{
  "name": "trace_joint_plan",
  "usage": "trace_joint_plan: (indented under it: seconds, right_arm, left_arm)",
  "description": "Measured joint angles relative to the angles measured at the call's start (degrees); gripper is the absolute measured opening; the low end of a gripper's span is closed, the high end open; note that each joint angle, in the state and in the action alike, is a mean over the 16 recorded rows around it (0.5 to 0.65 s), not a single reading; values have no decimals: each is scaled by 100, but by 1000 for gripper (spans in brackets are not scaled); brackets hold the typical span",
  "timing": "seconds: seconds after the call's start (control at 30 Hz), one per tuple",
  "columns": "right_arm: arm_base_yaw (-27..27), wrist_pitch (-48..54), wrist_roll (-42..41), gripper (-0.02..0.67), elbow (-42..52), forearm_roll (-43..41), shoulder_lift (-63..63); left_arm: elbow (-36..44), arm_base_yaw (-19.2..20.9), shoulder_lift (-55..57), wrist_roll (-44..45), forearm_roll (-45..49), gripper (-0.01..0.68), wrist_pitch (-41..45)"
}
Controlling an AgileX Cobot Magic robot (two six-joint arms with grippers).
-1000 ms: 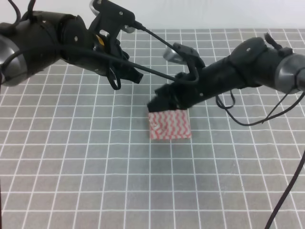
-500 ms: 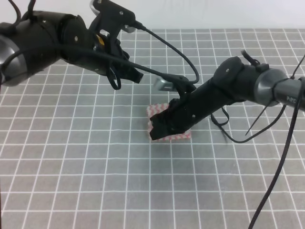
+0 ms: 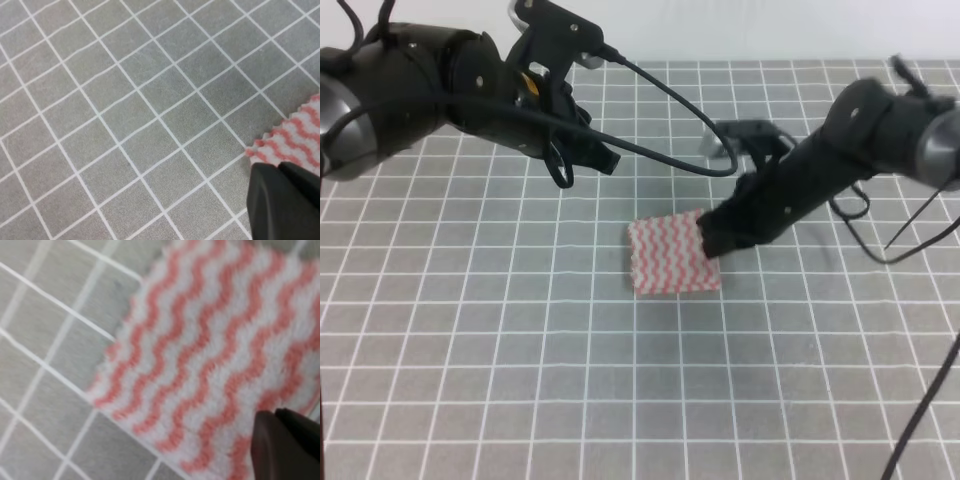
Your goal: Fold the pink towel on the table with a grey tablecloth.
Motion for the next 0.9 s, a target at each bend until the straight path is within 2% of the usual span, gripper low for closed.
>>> trace_joint_plan:
  seconds: [0.4, 0.9]
  right_arm:
    - [-3, 30, 145, -16, 5, -168, -148]
    - [394, -16, 125, -16, 118, -153, 6]
  left_arm:
    - [1, -1, -5, 10, -2, -2, -11]
    - [0, 0, -1, 15, -36, -2, -13]
